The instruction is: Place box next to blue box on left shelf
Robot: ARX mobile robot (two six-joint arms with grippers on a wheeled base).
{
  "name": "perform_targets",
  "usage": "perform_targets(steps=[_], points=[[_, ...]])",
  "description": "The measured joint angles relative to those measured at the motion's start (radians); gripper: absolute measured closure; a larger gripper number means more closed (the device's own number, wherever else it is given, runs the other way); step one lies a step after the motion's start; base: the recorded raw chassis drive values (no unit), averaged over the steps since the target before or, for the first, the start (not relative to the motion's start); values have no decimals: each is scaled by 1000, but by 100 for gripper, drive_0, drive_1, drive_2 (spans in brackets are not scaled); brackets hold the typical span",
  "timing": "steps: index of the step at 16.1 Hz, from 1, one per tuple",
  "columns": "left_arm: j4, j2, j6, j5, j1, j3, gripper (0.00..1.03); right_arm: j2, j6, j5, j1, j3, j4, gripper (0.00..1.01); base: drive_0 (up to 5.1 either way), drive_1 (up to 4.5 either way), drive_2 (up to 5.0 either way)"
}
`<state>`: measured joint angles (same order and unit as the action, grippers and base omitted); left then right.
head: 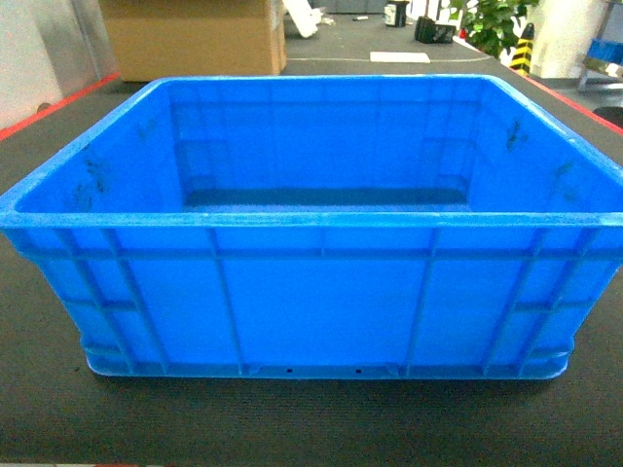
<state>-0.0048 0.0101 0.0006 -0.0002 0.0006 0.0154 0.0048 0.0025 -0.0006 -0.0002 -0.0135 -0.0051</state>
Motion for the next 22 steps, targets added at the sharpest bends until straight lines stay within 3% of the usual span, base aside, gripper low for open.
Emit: perform_targets(steps=[22], points=[[0,0,0,0,0,0,5,0,0,0,0,0,0,3,0,0,0]])
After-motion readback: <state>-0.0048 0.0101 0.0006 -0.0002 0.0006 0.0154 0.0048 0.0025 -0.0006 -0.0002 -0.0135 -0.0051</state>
